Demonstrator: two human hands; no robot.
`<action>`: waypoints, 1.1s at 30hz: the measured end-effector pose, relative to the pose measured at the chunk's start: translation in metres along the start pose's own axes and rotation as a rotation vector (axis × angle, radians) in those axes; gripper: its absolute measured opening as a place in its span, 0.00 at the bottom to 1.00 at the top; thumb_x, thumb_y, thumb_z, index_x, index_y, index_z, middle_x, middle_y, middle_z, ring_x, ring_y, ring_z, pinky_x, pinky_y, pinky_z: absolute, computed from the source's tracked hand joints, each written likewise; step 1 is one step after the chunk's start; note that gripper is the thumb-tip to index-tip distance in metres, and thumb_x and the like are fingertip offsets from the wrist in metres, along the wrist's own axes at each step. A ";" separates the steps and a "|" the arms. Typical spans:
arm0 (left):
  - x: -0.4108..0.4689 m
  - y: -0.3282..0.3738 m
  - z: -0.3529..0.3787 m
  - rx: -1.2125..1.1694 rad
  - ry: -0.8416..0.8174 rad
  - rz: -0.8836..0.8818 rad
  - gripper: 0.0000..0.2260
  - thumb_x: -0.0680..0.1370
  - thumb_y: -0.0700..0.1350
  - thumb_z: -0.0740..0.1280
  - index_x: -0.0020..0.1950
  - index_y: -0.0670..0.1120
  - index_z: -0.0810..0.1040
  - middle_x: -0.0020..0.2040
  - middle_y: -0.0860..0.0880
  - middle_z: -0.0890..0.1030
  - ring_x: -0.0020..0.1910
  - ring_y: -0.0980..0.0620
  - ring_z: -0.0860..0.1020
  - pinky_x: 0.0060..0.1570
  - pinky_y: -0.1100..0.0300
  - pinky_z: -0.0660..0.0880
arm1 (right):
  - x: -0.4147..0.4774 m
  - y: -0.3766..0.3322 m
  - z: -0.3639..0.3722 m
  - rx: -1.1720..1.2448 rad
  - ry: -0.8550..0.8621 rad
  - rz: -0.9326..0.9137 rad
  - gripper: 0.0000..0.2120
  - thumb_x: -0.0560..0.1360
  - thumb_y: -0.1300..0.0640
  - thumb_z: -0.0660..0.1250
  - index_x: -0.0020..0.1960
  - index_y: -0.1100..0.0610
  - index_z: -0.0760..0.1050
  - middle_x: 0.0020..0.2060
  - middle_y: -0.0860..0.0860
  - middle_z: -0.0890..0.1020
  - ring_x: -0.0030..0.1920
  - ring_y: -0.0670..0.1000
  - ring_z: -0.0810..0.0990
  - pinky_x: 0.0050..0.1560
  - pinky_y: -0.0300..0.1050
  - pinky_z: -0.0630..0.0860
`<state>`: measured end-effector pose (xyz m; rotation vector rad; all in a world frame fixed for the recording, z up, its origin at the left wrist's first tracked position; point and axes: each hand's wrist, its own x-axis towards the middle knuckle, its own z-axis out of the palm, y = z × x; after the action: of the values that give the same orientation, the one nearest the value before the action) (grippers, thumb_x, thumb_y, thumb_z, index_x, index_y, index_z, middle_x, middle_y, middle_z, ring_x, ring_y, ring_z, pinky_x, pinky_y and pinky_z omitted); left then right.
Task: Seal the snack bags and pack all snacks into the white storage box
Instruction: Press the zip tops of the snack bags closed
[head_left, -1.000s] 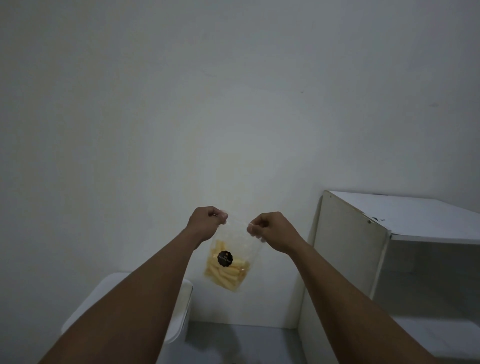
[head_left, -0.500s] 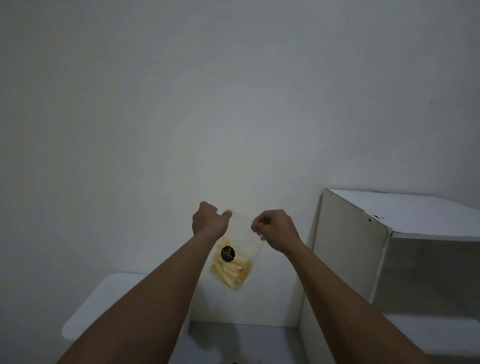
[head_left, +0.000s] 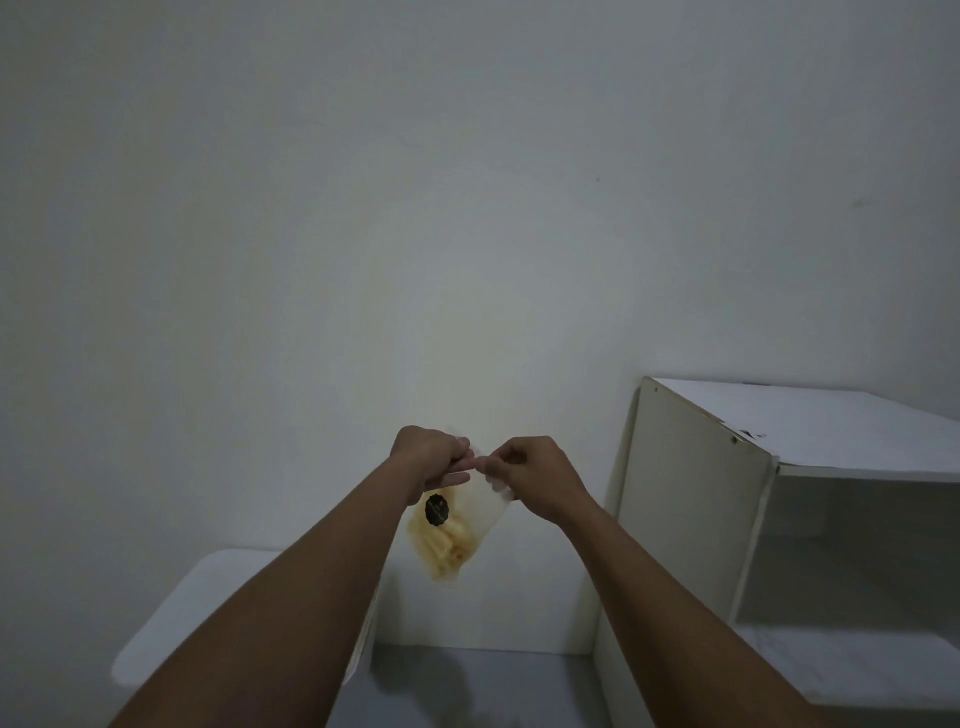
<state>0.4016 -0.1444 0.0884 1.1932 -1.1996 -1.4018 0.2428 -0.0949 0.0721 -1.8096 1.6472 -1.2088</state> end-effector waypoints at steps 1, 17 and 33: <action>0.000 -0.001 -0.001 0.007 -0.033 0.008 0.05 0.77 0.36 0.69 0.50 0.35 0.81 0.45 0.40 0.86 0.42 0.50 0.86 0.46 0.54 0.83 | 0.001 -0.001 0.001 0.037 -0.019 0.023 0.12 0.74 0.47 0.71 0.43 0.56 0.83 0.36 0.51 0.86 0.39 0.49 0.85 0.43 0.49 0.84; 0.003 -0.009 -0.025 0.303 -0.208 -0.028 0.05 0.79 0.36 0.65 0.52 0.40 0.81 0.45 0.45 0.81 0.40 0.53 0.78 0.43 0.57 0.81 | -0.007 -0.013 0.016 0.373 -0.172 0.304 0.07 0.75 0.68 0.66 0.48 0.70 0.81 0.37 0.61 0.83 0.34 0.52 0.82 0.40 0.44 0.82; 0.035 -0.082 -0.009 0.328 -0.016 0.035 0.12 0.75 0.50 0.71 0.53 0.44 0.81 0.53 0.46 0.81 0.50 0.48 0.79 0.47 0.54 0.80 | -0.032 0.069 0.063 -0.057 0.105 0.277 0.10 0.77 0.61 0.61 0.44 0.52 0.79 0.38 0.48 0.83 0.40 0.52 0.82 0.41 0.49 0.83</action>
<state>0.4030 -0.1703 0.0023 1.3779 -1.4952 -1.2200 0.2556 -0.0957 -0.0260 -1.5078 1.9343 -1.1591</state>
